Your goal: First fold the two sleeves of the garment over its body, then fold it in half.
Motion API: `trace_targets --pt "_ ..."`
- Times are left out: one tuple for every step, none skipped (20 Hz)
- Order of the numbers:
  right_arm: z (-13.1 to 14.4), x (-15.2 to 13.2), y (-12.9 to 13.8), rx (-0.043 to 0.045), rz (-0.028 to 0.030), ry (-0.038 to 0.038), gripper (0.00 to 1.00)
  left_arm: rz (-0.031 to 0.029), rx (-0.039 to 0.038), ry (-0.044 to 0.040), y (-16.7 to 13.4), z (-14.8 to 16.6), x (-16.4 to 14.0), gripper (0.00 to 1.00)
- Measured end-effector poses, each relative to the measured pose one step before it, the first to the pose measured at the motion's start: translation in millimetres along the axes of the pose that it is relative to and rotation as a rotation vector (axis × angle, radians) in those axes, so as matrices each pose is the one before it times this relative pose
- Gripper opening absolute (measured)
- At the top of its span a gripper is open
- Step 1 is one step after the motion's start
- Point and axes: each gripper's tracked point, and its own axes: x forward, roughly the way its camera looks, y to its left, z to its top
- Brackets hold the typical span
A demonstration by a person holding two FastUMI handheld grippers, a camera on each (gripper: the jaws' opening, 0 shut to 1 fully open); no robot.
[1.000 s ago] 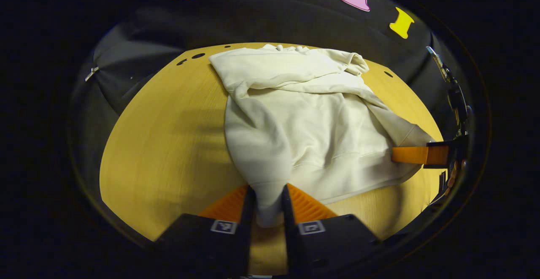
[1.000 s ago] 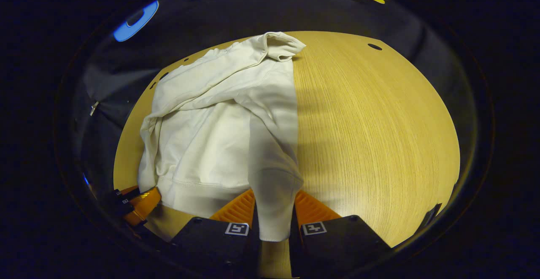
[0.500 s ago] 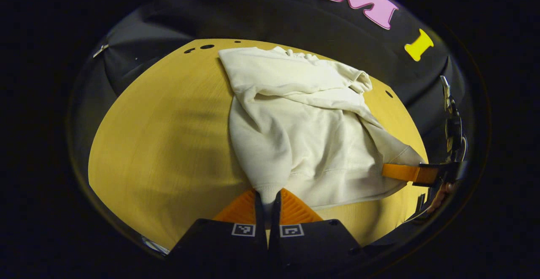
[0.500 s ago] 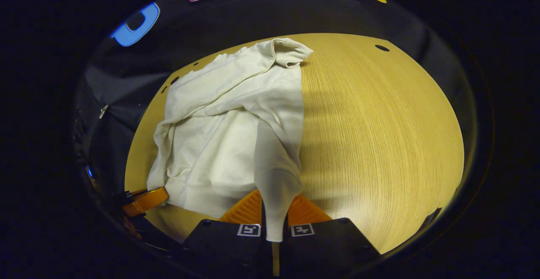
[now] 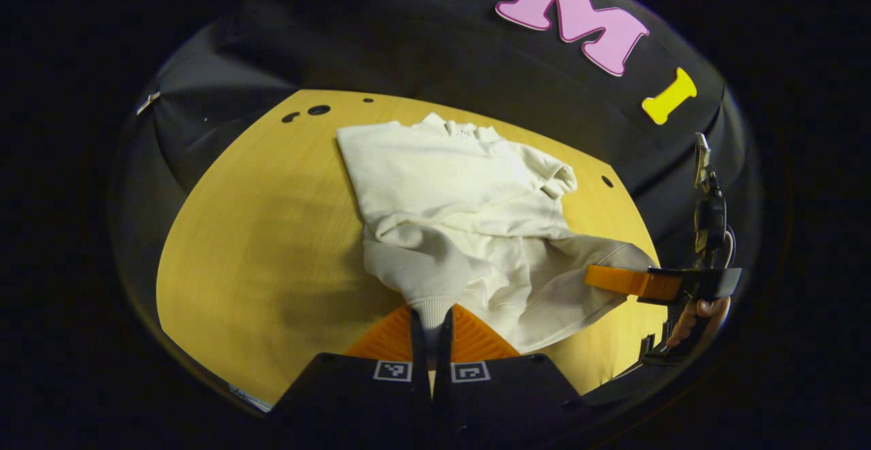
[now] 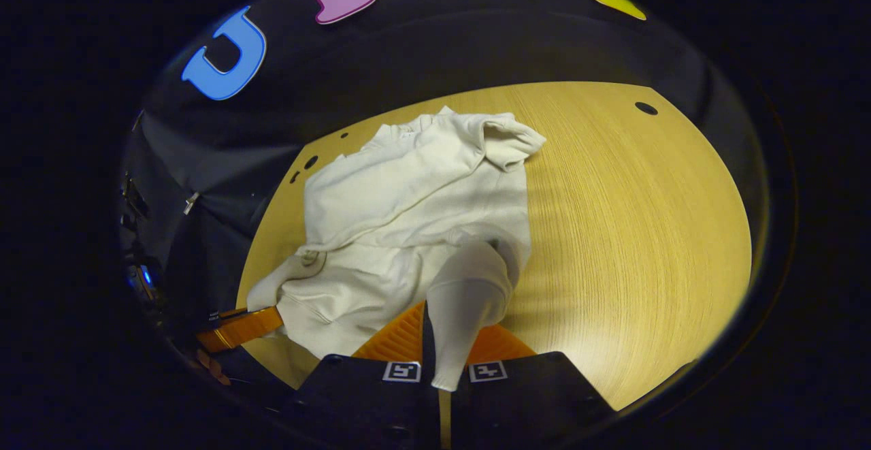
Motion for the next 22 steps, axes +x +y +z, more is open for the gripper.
trace_targets --pt "11.45 2.86 3.68 0.00713 0.00886 -0.01096 0.11 -0.00486 -0.00578 -0.00882 -1.03 12.16 -0.45 0.06" --pt "11.16 1.98 2.99 0.00339 0.00744 -0.00919 0.11 -0.00732 -0.01025 -0.01702 -2.24 19.91 -1.12 0.06" --pt "14.44 4.61 5.26 0.00135 0.00668 -0.01416 0.11 -0.00467 -0.00461 -0.00924 -1.24 13.82 1.7 0.06" --pt "10.22 2.66 3.22 0.00037 0.00761 -0.0069 0.11 -0.00048 -0.00203 -0.00788 -0.14 13.72 1.71 0.06" --pt "12.55 3.99 3.83 0.00258 0.00688 -0.00831 0.11 -0.00518 -0.00187 -0.00591 -0.18 12.98 3.29 0.06" --pt "12.23 2.63 3.52 0.00173 0.00732 -0.013 0.11 -0.01078 0.00356 -0.01088 -1.36 12.21 2.88 0.06" --pt "13.89 4.48 3.31 0.0009 0.00277 -0.01298 0.11 -0.00167 0.01023 -0.00385 0.14 12.77 5.0 0.06" --pt "14.09 3.77 2.72 -0.00092 0.00412 -0.01506 0.11 0.00889 0.01198 0.00163 3.67 10.67 5.72 0.07" --pt "13.28 5.53 3.12 -0.00361 0.00453 -0.0099 0.11 0.01008 0.00675 -0.00086 3.39 11.11 7.39 0.06" --pt "13.07 6.86 2.8 -0.00606 -0.00026 -0.01178 0.11 0.00332 0.0046 0.00134 1.37 9.2 6.56 0.07" --pt "13.74 7.67 0.72 -0.00754 -0.004 -0.0122 0.11 0.00554 0.00601 0.00493 2.61 8.65 8.4 0.07" --pt "10.16 8.34 1.2 -0.00248 -0.00104 -0.0108 0.11 0.01029 0.00486 0.00201 4.66 8.72 8.01 0.06" --pt "11.04 10.17 0.74 0.00163 -0.00358 -0.00877 0.11 0.00673 0.00483 -0.00682 2.84 9.02 9.47 0.07" --pt "9.29 9.62 0.62 0.00598 -0.00238 -0.00852 0.11 0.01083 0.01725 -0.00978 4.06 9.39 11.13 0.06" --pt "8.05 10.34 -1.37 0.00856 -0.00611 -0.00676 0.11 0.00763 0.00994 0.00012 4.48 4.92 9.84 0.06" --pt "5.01 10.82 -1.36 0.01183 -0.00628 -0.00003 0.11 -0.00255 -0.00164 -0.00082 1.71 5.15 8.26 0.06" --pt "3.6 10.62 -2.0 0.01204 -0.00616 0.00134 0.11 0.00005 -0.00403 -0.00259 2.3 6.07 8.22 0.06" --pt "3.31 15.45 -3.47 0.01105 -0.01288 -0.00082 0.11 0.00174 -0.00167 -0.00888 5.32 8.98 11.64 0.07" --pt "1.15 11.61 -2.37 0.00919 -0.00893 0.00032 0.11 0.00158 0.00374 -0.00438 3.93 5.55 11.1 0.09" --pt "1.64 10.3 -3.17 0.01336 -0.0122 -0.00238 0.11 0.00642 0.00698 -0.00303 3.15 3.03 12.4 0.11" --pt "-0.94 8.42 -3.74 0.01394 -0.01506 0.00166 0.11 0.00585 0.01151 -0.00484 2.41 2.85 10.29 0.13" --pt "-1.2 7.46 -4.78 0.01113 -0.02056 0.00292 0.11 0.01477 0.01791 -0.00436 3.06 2.66 9.95 0.14"
